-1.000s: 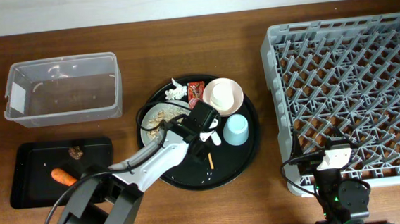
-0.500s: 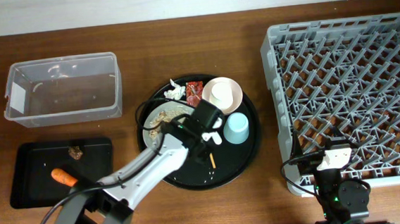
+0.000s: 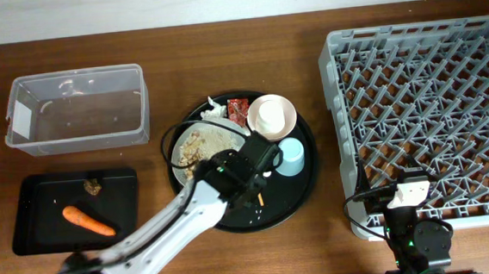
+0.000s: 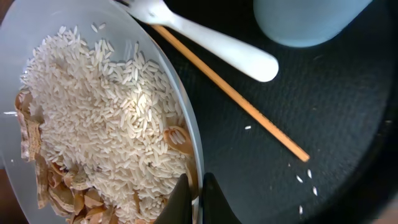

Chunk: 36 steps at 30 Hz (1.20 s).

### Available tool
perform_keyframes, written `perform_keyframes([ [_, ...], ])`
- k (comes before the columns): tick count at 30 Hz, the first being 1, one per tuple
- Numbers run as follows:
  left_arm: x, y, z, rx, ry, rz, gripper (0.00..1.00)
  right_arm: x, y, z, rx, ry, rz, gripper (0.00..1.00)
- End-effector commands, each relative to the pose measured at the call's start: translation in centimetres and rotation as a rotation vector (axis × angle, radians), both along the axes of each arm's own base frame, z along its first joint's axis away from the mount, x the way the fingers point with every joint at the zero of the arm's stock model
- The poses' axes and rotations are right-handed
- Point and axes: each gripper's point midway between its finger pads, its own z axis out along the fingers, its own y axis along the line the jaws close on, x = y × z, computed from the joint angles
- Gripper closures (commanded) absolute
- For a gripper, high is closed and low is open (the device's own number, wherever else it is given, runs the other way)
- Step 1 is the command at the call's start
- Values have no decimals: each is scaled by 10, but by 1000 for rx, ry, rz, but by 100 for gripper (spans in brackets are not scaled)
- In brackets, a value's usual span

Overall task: Sort waste into correct bins and load items into the dishwasher rack
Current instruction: 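Grip the rim of the rice plate with the left gripper, then lift the plate and move it over the black tray, then tilt the plate to dump rice and mushrooms onto the black tray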

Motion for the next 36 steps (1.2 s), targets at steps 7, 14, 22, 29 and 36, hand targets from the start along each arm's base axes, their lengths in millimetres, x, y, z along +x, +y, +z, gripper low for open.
perform_keyframes([
  [7,-4,21,77,-174,-151,165,100,0,-4,-2,-4,4,-19,1],
  [14,-5,85,100,-191,-170,373,100,0,-4,-2,-4,4,-19,1],
  [22,9,141,91,-256,-97,585,100,0,-4,-2,-4,4,-19,1],
  [29,16,182,86,-335,-64,737,100,0,-4,-2,-4,4,-19,1],
  [36,21,204,58,-445,-33,809,100,0,-4,-2,-4,4,-19,1],
])
